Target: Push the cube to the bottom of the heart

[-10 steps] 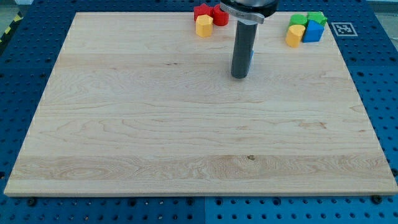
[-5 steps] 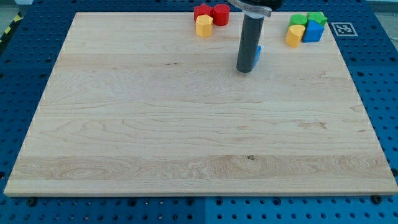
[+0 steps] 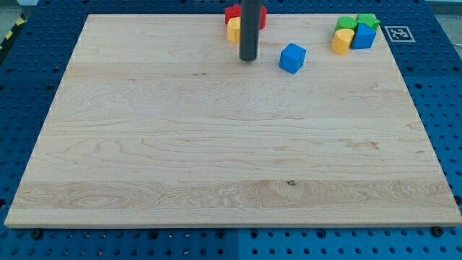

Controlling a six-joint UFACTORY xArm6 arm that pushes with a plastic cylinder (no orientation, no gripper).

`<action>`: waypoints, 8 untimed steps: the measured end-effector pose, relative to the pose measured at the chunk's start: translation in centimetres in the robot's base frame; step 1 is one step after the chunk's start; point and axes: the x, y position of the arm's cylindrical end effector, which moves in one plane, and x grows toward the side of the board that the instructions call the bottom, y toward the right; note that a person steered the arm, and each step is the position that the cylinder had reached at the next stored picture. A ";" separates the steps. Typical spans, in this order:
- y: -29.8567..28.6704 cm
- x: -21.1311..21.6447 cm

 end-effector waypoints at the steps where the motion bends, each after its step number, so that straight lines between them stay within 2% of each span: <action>1: 4.6 1.0; 2: 7.3 4.2; 3: 7.7 5.8; 4: 11.2 7.8; 5: 12.8 8.2; 7: 10.1 5.4; 8: 12.2 5.4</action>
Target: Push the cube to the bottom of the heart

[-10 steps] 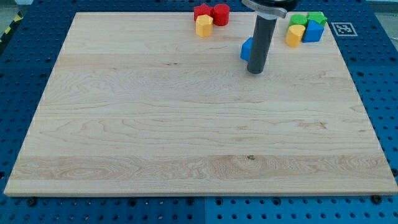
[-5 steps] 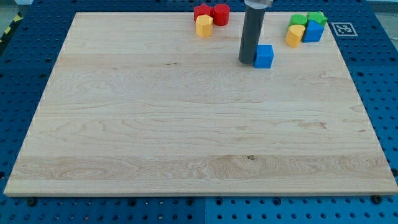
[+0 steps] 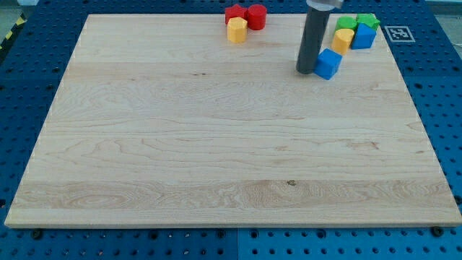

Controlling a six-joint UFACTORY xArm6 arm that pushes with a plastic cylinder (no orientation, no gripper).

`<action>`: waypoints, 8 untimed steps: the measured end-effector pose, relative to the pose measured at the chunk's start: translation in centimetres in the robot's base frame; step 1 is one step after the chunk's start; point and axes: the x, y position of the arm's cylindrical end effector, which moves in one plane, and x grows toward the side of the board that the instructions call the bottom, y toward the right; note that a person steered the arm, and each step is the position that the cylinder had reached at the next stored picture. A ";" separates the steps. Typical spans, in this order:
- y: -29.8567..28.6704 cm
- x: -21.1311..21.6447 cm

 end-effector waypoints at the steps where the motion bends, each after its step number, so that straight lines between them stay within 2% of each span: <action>1: 2.3 0.9; 4: 2.3 -1.3; 5: 2.3 -1.0; 6: 2.2 2.4; 8: 6.9 2.4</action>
